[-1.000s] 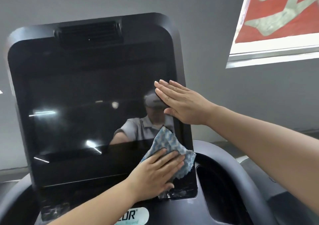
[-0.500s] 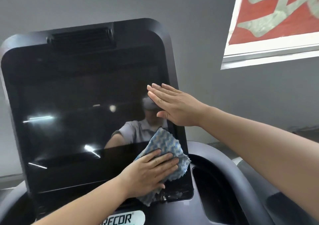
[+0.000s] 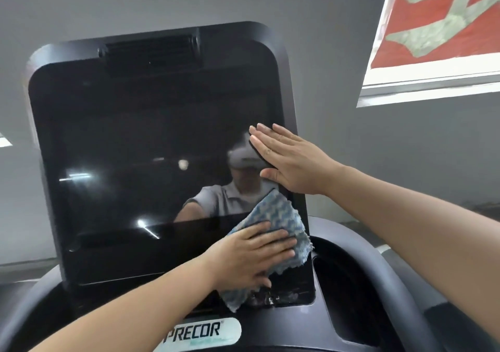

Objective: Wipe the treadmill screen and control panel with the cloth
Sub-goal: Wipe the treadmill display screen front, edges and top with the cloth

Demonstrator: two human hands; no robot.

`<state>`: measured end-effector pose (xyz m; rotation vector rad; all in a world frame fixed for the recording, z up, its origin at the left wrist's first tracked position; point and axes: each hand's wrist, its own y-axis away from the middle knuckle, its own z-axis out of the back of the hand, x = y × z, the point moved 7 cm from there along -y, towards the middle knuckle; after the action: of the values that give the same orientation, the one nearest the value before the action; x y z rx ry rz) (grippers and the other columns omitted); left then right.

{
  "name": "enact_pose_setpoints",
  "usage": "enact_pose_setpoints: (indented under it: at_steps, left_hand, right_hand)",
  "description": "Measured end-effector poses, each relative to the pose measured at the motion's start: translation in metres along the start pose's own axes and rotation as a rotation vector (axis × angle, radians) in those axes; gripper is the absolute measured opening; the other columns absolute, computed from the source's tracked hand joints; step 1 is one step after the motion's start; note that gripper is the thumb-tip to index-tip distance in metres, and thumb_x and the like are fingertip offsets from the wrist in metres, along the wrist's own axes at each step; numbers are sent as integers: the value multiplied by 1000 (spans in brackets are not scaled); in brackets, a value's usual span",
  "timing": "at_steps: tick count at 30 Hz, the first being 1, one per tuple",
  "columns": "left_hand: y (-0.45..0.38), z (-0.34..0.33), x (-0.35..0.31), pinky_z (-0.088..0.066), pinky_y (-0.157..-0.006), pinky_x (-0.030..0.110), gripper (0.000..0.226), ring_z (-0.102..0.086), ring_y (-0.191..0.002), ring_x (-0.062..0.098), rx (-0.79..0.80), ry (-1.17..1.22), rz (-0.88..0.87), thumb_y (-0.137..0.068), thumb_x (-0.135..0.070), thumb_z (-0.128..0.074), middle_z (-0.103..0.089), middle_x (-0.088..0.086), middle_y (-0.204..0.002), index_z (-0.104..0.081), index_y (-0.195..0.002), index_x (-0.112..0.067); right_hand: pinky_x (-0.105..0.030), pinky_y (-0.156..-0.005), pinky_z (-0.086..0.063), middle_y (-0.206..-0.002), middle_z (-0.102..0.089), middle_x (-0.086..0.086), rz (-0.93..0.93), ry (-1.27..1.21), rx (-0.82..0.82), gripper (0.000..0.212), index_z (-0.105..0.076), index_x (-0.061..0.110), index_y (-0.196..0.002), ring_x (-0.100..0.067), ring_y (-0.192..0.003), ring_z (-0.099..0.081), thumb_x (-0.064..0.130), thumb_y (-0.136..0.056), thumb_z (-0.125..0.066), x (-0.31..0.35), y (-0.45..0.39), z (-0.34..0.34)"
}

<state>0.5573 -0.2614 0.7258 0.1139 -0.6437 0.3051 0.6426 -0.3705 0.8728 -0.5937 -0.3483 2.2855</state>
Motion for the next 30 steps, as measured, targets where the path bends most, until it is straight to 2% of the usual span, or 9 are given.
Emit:
enact_pose_setpoints:
  at_steps: [4,6,11,13,15,17,22,26,30]
  left_hand:
    - [-18,15,35,-2,-124,44,82,-9,-153,20,-84,106,295,-93,-68,-39,-15,0,-165,-18,-158,-21]
    - [-10,12,28,-1,-124,46,82,-11,-153,22,-65,144,363,-93,-67,-39,-18,1,-165,-22,-157,-19]
    - [10,6,5,-4,-123,48,79,-12,-152,27,-10,16,114,-97,-64,-34,-24,4,-163,-20,-157,-15]
    - [11,9,3,-10,-122,50,72,-27,-146,28,-18,35,67,-96,-63,-37,-44,3,-153,-35,-151,-16]
    - [13,11,2,-15,-120,51,62,-44,-135,28,-9,54,46,-93,-63,-47,-61,3,-135,-57,-134,-17]
    - [20,10,0,-17,-119,50,53,-53,-127,27,-35,51,13,-91,-58,-55,-68,3,-123,-66,-121,-16]
    - [75,-4,-8,-19,-122,47,64,-26,-149,27,-76,45,-39,-102,-50,-40,-38,7,-157,-36,-151,-9]
    - [118,-6,1,-16,-121,48,62,-19,-151,29,-62,51,129,-103,-47,-42,-30,6,-161,-34,-152,-11]
    - [142,-7,-10,-17,-121,49,60,-24,-149,32,-48,128,276,-98,-37,-50,-29,10,-161,-36,-150,-10]
  right_hand:
    - [-48,-123,-20,-162,-24,-18,-24,-13,-6,67,-26,-4,-153,-29,-152,-16,44,-106,-24,3,-2,1]
    - [-50,-121,-24,-161,-27,-20,-59,-44,-55,65,-29,-5,-151,-31,-152,-19,42,-106,-29,8,0,4]
    - [-51,-119,-28,-157,-35,-23,-7,-56,-191,52,-41,-6,-146,-35,-149,-27,25,-105,-48,59,31,2]
    - [-51,-120,-28,-157,-33,-22,46,-70,-185,48,-42,-4,-146,-35,-149,-26,18,-104,-45,90,47,-6]
    - [-49,-121,-25,-160,-29,-20,65,-90,-131,51,-39,-2,-149,-33,-151,-22,17,-102,-46,116,64,-23]
    - [-48,-121,-26,-162,-25,-17,63,-80,-64,56,-35,0,-151,-31,-152,-18,21,-101,-51,134,86,-45]
    - [-47,-120,-26,-163,-25,-14,46,62,12,58,-30,6,-155,-30,-152,-20,30,-104,-45,149,133,-82]
    - [-48,-121,-23,-163,-27,-13,-46,90,-2,54,-35,6,-153,-30,-151,-23,29,-104,-44,154,144,-85]
    - [-51,-117,-31,-161,-30,-15,-199,66,10,53,-41,3,-149,-33,-149,-28,21,-99,-48,161,168,-88]
